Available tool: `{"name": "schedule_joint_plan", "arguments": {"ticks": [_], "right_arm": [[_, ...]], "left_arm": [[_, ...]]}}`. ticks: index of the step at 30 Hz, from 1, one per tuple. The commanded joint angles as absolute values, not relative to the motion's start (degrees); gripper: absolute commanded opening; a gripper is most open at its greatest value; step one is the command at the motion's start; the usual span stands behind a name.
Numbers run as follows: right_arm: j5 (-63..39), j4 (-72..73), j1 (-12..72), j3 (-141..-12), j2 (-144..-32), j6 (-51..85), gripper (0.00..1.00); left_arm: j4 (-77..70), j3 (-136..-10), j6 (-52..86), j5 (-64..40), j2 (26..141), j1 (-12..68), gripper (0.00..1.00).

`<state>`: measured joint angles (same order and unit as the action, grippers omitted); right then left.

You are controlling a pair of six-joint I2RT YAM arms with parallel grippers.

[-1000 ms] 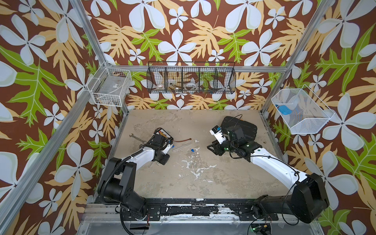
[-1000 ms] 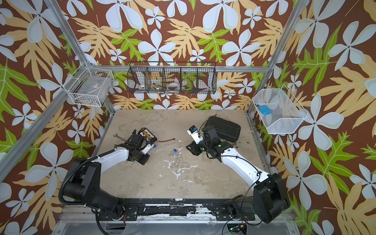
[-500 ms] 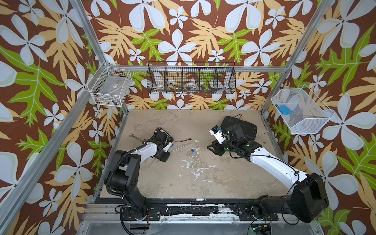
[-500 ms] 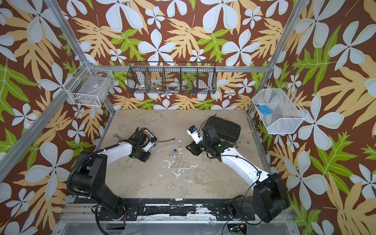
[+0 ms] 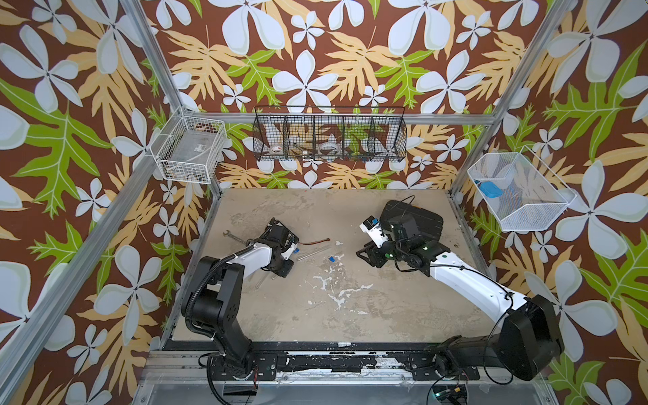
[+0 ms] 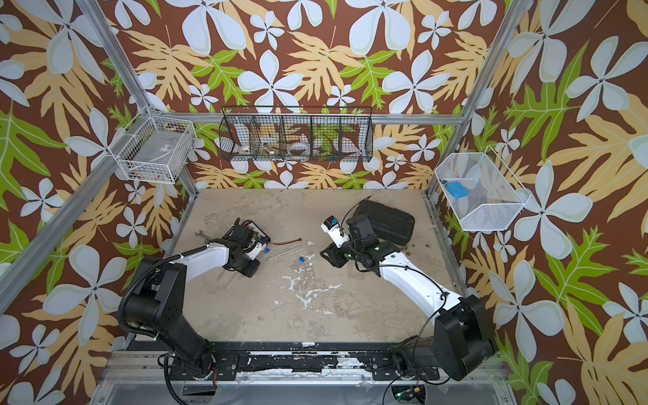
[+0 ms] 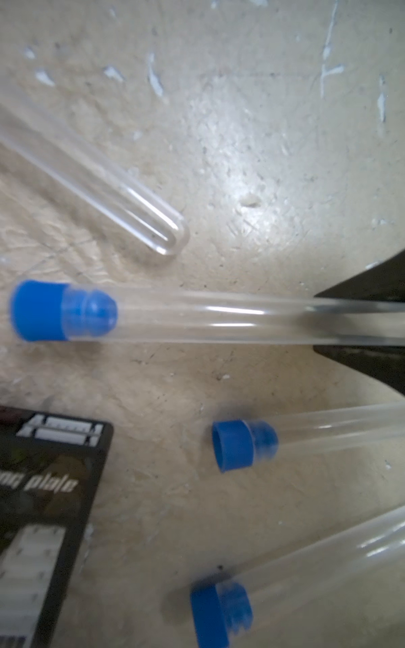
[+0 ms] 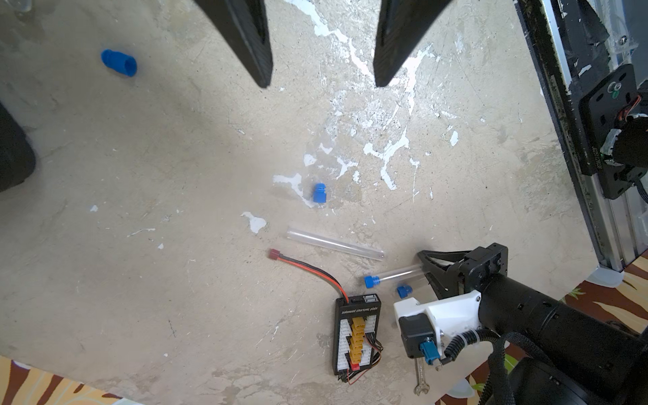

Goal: Insert stoppers into test tubes
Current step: Place the test tube at the center of the board.

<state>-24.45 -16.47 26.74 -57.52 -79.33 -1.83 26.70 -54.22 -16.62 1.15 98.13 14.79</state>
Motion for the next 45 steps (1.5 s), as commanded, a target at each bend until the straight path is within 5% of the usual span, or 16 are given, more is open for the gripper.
{"name": "schedule_joint_plan", "arguments": {"ticks": [1, 14, 22, 29, 45], "right_arm": [[-25.1, -16.6, 26.8, -58.0, -79.6, -2.0, 0.49], [-26.2, -16.2, 26.8, -57.9, -79.7, -1.3, 0.50], [-26.4, -14.4, 26.8, -55.4, -77.9, -0.5, 0.50], [-26.2, -13.7, 26.8, -53.9, -77.2, -0.1, 0.51], [-24.1, -17.6, 26.8, -53.5, -74.9, -2.6, 0.50]], "left_arm": [[30.7, -53.6, -16.3, 2.7, 99.4, 14.7, 0.23], [29.9, -53.6, -16.9, 1.3, 96.7, 14.7, 0.30], [27.6, -51.4, -22.2, 1.9, 83.9, 14.7, 0.35], [22.4, -52.0, -33.6, -8.4, 76.5, 15.7, 0.34], [29.5, -71.9, -33.2, -13.9, 102.4, 19.8, 0.33]]}}
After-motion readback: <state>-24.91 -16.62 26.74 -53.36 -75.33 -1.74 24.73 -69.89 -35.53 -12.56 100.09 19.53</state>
